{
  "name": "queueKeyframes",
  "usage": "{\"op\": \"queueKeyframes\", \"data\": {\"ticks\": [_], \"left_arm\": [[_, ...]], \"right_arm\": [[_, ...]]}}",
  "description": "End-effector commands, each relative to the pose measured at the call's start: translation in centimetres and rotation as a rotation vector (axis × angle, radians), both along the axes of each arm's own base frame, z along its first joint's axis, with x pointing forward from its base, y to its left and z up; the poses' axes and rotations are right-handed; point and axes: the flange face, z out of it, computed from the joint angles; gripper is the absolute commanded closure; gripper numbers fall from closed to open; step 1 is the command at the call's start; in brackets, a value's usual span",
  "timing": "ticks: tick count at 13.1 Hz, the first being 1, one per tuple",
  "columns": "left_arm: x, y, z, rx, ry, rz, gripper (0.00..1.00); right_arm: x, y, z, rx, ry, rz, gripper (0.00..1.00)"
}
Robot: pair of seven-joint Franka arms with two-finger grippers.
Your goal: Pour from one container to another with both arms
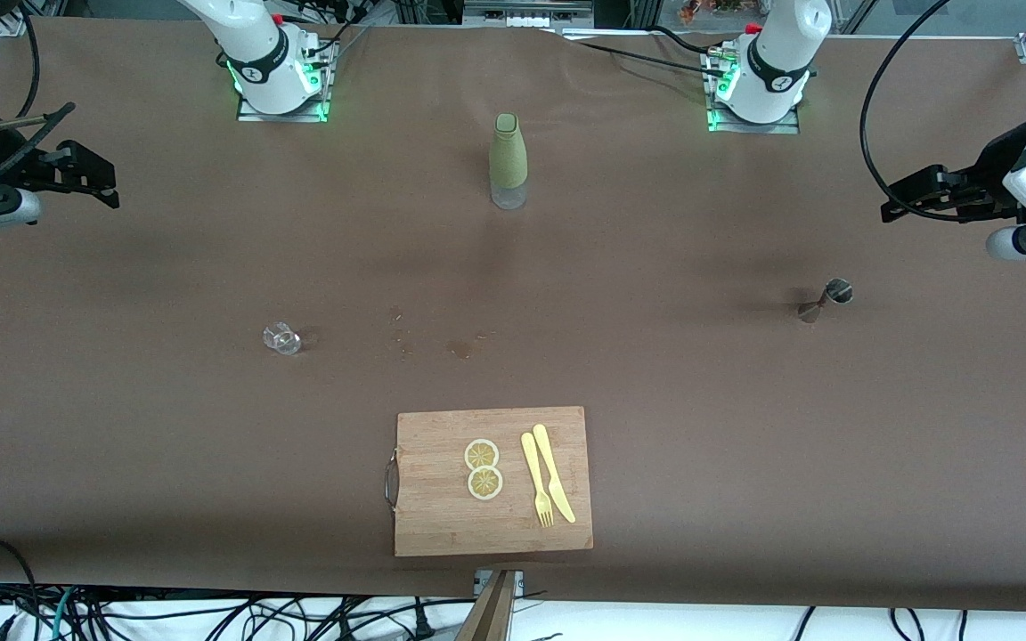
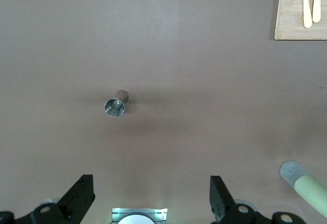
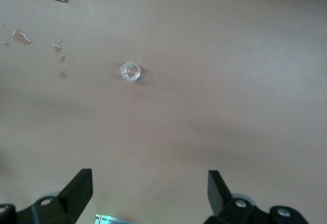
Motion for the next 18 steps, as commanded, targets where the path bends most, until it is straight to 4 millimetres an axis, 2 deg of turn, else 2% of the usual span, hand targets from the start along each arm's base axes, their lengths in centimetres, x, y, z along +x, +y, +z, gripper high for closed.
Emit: {"op": "queueKeyframes", "data": {"ticks": [1, 8, 11, 18], "left_arm": [[0.4, 0.1, 0.5, 0.023, -0.015, -0.02, 0.0], [0.4, 0.1, 0.5, 0.022, -0.015, -0.026, 0.0], [0.4, 0.0, 0.5, 0.022, -0.015, -0.029, 0.0], [0.4, 0.6, 0.5, 0.022, -0.015, -0.02, 0.0]], "right_arm": [[-0.6, -0.3, 0.5, -0.014, 0.006, -0.015, 0.0], [-0.7, -0.3, 0.6, -0.013, 0.0, -0.003, 0.0], [-1.0, -0.2, -0.3, -0.013, 0.02, -0.001, 0.0], [-0.9, -0.4, 0.2, -0.011, 0.005, -0.006, 0.0]]}}
